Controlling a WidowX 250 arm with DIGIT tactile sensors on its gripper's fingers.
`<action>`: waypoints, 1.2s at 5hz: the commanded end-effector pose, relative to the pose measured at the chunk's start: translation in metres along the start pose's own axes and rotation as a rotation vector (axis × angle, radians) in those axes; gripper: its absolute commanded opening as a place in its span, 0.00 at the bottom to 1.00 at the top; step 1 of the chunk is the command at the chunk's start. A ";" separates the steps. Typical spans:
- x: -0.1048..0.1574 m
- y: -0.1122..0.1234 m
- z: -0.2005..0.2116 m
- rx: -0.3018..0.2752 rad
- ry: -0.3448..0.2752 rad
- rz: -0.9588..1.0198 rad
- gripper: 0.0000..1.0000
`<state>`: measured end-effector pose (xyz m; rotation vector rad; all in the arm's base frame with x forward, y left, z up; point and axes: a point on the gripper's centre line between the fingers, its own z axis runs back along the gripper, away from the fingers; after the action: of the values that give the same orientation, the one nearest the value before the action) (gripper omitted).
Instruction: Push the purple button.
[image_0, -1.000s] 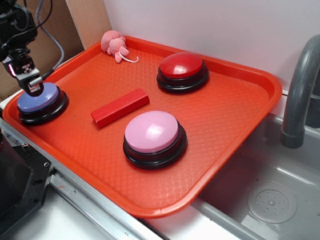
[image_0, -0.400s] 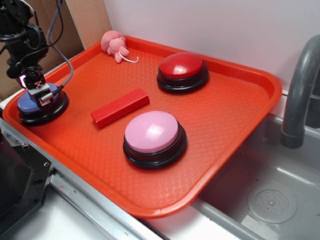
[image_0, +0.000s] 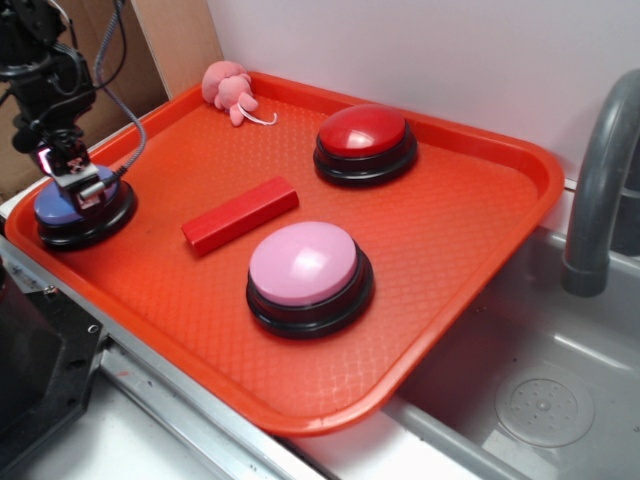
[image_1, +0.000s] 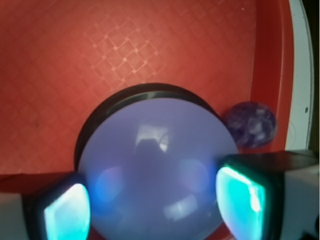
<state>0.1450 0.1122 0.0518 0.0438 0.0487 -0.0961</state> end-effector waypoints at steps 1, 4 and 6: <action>0.007 0.011 0.075 0.074 -0.061 0.028 1.00; 0.016 0.004 0.100 0.079 0.017 0.118 1.00; 0.019 0.000 0.114 0.001 -0.004 0.202 1.00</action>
<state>0.1606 0.0977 0.1512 0.0282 0.0848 0.0885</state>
